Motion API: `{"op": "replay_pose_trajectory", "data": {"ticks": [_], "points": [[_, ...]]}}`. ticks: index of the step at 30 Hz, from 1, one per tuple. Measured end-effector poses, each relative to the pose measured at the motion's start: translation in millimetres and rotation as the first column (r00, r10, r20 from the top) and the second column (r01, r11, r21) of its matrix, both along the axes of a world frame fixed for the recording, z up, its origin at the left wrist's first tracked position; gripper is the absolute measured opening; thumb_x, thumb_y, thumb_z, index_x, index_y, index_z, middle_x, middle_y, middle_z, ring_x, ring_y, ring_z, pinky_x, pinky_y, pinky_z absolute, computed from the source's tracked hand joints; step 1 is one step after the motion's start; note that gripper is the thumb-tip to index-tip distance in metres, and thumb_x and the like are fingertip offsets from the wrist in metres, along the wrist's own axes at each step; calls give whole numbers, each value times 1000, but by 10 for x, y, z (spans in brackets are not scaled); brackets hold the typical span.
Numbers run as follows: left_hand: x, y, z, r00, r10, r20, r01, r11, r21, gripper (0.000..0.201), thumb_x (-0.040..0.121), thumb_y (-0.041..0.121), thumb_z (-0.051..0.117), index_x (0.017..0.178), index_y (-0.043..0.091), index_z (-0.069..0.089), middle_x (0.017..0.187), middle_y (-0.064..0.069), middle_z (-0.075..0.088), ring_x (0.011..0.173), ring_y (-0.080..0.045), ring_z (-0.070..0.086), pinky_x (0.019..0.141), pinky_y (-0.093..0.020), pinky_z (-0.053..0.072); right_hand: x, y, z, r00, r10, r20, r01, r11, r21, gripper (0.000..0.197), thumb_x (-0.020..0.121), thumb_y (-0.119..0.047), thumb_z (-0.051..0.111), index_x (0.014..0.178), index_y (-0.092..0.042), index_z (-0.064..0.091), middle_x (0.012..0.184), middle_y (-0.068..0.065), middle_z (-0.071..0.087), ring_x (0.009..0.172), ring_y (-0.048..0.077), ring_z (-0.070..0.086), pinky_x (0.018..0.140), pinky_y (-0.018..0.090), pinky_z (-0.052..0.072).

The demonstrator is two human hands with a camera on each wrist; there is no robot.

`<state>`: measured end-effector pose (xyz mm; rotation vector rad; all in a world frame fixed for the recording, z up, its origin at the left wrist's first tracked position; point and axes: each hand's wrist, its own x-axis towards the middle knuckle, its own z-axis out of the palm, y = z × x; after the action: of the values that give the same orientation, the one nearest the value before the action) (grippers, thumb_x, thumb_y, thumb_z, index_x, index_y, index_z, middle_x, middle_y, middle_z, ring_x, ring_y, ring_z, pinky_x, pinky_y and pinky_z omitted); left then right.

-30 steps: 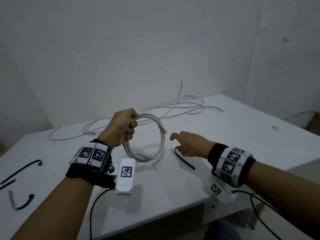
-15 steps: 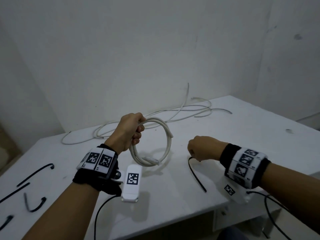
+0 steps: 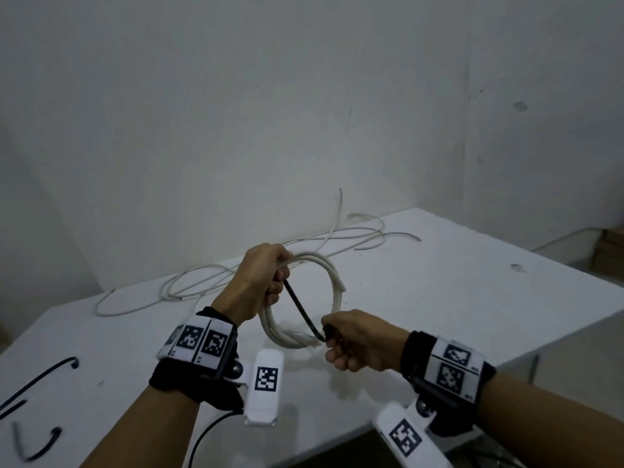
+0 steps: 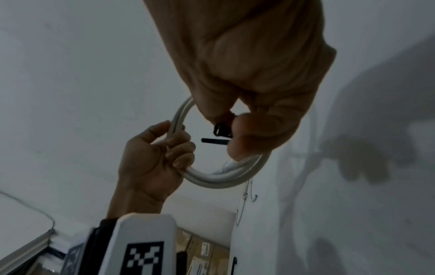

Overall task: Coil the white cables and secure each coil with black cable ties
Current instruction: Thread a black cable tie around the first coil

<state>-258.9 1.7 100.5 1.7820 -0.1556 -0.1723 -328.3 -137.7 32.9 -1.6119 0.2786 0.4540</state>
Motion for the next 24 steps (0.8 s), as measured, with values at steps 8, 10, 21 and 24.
{"op": "replay_pose_trajectory", "data": {"ticks": [8, 10, 21, 24], "points": [[-74, -87, -102, 1000, -19, 7, 18, 998, 61, 22, 91, 17, 39, 70, 15, 43, 51, -1, 37, 40, -12, 24, 42, -21, 19, 216, 75, 299, 993, -107, 49, 97, 978, 183, 31, 94, -22, 40, 64, -12, 44, 39, -1, 49, 28, 9, 43, 30, 12, 28], [-68, -96, -125, 999, -24, 34, 21, 997, 80, 27, 93, 17, 40, 67, 14, 44, 52, -2, 38, 39, -12, 26, 42, -20, 20, 217, 91, 343, 988, -95, 123, 64, 969, 240, 29, 93, -19, 40, 65, -13, 46, 47, 1, 53, 33, 9, 46, 33, 14, 32], [-54, -71, -201, 996, -31, 88, 27, 999, 48, 24, 99, 21, 43, 103, 11, 63, 55, -2, 38, 40, -11, 29, 40, -20, 23, 14, 44, 154, 892, -239, 384, 93, 928, 361, 9, 92, -4, 51, 89, -4, 59, 68, 14, 61, 46, 13, 52, 39, 21, 41], [-74, -69, -230, 993, -30, 118, 25, 999, 42, 22, 99, 21, 44, 106, 19, 64, 50, 1, 42, 39, -11, 32, 40, -20, 25, -38, 32, 161, 826, -165, 539, -48, 932, 359, 17, 94, -8, 52, 97, 2, 66, 75, 11, 63, 59, 14, 58, 46, 23, 47]]}}
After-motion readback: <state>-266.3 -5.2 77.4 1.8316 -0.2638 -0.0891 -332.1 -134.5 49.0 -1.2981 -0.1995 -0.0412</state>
